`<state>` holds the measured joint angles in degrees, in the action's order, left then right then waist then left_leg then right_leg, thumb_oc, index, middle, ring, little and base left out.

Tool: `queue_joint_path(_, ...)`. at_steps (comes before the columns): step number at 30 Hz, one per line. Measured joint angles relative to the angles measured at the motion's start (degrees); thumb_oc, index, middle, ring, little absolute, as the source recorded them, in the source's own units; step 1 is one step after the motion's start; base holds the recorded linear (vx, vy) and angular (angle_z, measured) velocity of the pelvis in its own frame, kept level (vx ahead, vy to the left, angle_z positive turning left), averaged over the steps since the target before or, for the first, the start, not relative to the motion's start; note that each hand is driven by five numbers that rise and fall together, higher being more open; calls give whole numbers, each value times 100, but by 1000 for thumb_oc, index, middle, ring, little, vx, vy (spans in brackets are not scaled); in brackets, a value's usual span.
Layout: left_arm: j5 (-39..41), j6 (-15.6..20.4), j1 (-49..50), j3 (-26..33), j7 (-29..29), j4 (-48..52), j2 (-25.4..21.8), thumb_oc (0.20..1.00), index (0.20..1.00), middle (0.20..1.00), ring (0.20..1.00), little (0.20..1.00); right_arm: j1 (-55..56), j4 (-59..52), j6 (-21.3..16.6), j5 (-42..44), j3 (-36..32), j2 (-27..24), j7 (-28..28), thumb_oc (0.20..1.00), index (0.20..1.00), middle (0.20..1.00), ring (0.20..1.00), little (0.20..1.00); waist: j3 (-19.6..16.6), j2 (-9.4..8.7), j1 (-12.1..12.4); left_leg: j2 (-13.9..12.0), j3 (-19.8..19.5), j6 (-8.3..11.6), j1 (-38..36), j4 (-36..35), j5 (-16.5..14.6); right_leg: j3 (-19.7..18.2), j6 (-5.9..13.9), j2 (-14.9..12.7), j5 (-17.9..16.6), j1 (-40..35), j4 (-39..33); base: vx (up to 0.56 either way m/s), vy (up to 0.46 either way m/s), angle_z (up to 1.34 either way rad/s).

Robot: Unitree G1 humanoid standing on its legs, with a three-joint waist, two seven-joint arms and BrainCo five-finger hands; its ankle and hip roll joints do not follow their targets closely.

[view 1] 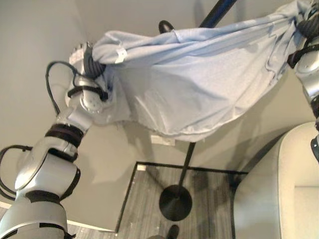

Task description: Hang the clothes on the sofa on the clothes rack.

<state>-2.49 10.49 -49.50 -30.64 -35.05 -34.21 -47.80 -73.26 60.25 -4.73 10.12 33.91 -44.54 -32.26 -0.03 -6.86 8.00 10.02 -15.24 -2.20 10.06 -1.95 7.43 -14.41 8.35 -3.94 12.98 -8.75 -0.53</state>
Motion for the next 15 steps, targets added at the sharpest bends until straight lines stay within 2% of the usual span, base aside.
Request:
queue_joint_path(1,-18,25,464,208,-34,633,2,200,200,200,200,200,345,-269,73,2,-213,-19,-34,200,200,200,200,200,1,-1,2,-14,14,-4,28,-2,5,0,-3,8,-2,19,-27,0,0,0)
queue_joint_path(4,-57,18,1450,710,-100,1479,183,200,200,200,200,200,1161,-614,99,-2,-504,-7,-156,200,200,200,200,200,3,2,-3,-59,29,-5,45,-6,6,-10,-4,34,-2,50,-38,-21,-16,-7)
queue_joint_path(7,-112,18,1955,1046,-174,1825,421,200,200,200,200,200,1618,-771,165,-10,-795,4,-184,200,200,200,200,200,13,1,-6,-86,39,-5,20,-37,8,-22,-11,53,-6,36,-57,-3,-2,-2)
queue_joint_path(9,-113,18,2421,1413,-272,2170,757,200,200,200,200,200,1954,-874,163,-17,-981,58,-226,200,200,200,200,200,28,-1,-6,-89,40,-9,-76,-85,11,-27,-20,49,-12,-54,-80,0,0,0)
queue_joint_path(13,-244,18,2853,1483,-303,2342,1106,200,200,200,200,200,2447,-985,278,-69,-1231,442,-237,200,200,200,200,200,126,49,-8,-123,33,18,-257,-201,54,-26,-73,57,-42,-230,-199,-29,-5,0)
queue_joint_path(15,-232,19,2904,1449,-289,2185,1482,200,200,200,200,200,2721,-1037,287,-80,-1294,719,-220,200,200,200,200,200,164,74,0,-127,27,20,-320,-211,53,-20,-122,64,-73,-306,-236,-28,4,3)
